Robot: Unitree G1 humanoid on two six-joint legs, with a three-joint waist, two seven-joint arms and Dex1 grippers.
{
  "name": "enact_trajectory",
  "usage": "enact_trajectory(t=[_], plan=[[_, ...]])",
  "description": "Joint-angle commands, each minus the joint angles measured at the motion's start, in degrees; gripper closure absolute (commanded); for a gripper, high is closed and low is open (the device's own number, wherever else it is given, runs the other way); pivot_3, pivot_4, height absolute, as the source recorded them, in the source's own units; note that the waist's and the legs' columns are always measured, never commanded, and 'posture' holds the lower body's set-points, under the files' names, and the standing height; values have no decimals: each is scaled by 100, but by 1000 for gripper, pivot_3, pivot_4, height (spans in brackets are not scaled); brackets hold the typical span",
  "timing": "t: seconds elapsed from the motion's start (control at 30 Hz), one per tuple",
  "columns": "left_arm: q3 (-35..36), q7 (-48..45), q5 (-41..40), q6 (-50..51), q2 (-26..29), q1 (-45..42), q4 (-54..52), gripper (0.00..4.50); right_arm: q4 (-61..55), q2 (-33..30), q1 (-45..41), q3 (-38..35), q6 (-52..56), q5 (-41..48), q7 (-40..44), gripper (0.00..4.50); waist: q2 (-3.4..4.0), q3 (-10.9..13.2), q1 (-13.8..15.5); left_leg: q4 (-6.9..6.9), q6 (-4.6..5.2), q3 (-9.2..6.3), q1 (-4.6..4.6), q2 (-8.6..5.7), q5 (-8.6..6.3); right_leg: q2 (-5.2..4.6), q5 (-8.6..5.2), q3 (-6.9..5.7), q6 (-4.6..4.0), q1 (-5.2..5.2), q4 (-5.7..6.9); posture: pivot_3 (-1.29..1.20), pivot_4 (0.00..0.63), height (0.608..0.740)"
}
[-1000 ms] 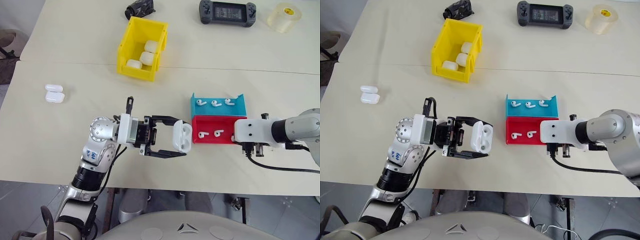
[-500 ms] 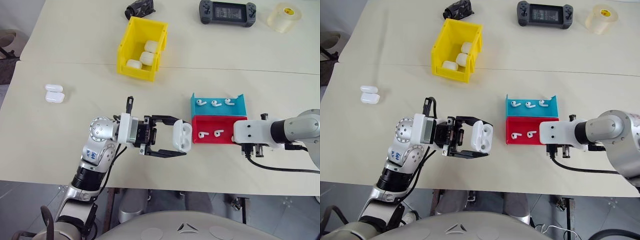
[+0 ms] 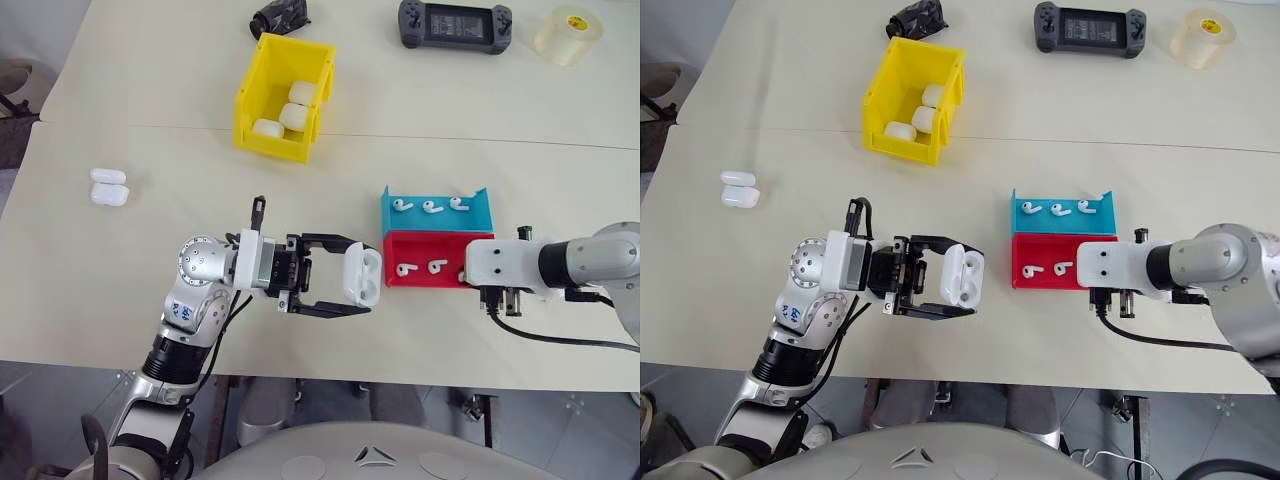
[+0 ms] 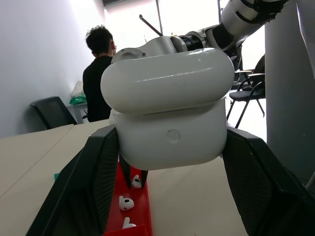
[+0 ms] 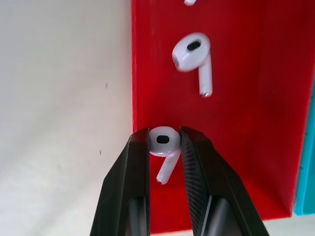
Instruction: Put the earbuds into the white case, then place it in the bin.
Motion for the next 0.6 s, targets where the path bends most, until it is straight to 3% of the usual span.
enact_trajectory(t=[0.03,0.3,0.47,0.6], plan=[[97,-64,-99,-80,2,14,-23,1696,-320,270,-3,-810,247,783,25,3962,0,0,3,0,0,-1,0,1,0,0,0,-1,0,0,0,0,150,740],[195,-226,-265,150,-46,-70,272,1696,-818,2028,8,-2308,345,2919,-718,3962,-5,2,9,1,0,-3,0,1,0,4,0,-8,1,2,11,0,150,740],[296,-309,-306,367,-56,-305,582,1696,-1350,3555,-39,-2511,474,4237,-2091,3962,-5,1,4,2,0,-6,1,-1,0,6,0,-7,1,0,33,0,150,740],[342,-421,-294,385,-53,-460,747,1696,-1594,4323,28,-2325,195,4538,-2742,3962,-5,1,-7,0,-1,-6,0,-7,2,12,0,-7,1,-4,40,0,150,740]])
